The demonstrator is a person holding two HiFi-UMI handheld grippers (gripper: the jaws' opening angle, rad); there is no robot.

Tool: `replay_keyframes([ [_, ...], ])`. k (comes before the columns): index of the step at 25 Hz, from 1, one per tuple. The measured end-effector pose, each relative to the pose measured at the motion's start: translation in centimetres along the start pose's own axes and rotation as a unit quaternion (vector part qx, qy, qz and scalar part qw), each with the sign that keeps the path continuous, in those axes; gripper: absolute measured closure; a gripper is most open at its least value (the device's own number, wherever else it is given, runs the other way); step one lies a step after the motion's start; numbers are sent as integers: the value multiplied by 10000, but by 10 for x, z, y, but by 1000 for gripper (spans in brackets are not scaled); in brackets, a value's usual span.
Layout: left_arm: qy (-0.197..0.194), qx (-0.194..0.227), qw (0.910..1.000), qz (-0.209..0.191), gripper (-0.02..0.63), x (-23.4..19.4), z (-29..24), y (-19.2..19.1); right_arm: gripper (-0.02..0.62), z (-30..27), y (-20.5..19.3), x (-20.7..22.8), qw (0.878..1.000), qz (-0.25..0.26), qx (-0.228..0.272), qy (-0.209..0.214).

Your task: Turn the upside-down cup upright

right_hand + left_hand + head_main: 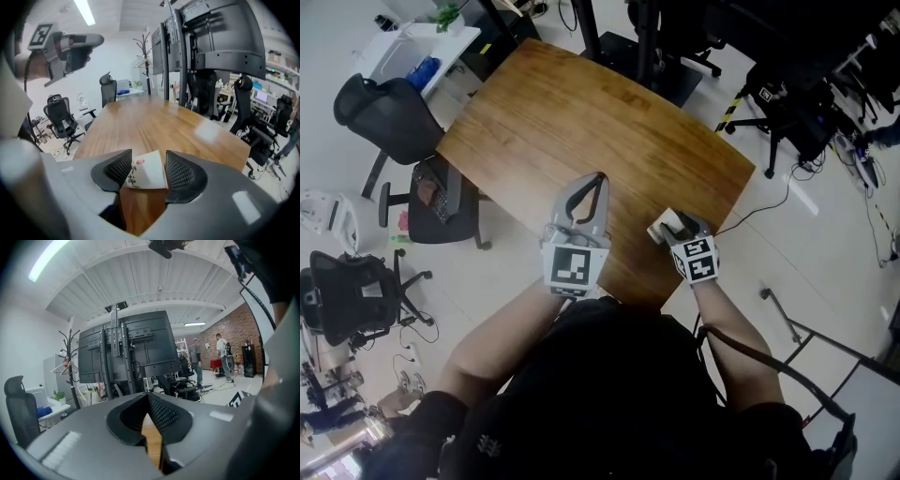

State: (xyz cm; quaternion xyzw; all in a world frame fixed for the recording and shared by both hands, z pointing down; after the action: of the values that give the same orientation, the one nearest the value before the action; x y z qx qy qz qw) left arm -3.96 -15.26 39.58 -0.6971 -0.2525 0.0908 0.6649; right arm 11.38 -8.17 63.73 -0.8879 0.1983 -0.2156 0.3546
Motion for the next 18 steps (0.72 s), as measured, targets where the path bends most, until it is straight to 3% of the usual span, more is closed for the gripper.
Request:
replay_keyframes([
  [2, -6, 21, 10000, -6, 606, 2, 0, 3, 373, -5, -7, 4, 9997, -101, -171, 140],
  [6, 55, 54, 10000, 3, 606, -2, 0, 6, 388, -10, -3, -2, 9993, 212, -243, 200],
  [8, 75, 43, 10000, 35, 606, -3, -1, 5, 432, -9, 0, -6, 9987, 381, -287, 180],
  [18, 120, 132, 9998, 128, 606, -6, -4, 12, 573, 0, 28, -35, 9814, 1842, -530, 93],
])
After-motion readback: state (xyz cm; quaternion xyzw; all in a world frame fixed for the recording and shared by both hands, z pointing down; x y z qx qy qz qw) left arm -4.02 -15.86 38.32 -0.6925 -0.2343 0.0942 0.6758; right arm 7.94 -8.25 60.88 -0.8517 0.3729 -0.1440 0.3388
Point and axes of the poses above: the fingertips, and each gripper's own axes: z backward along the fingers, x to its right, y out of its top, the point moved 2 cm from there along z, backward along the fingers, and after that the axes turned 13 degrees about y, right-handed, at the moved point
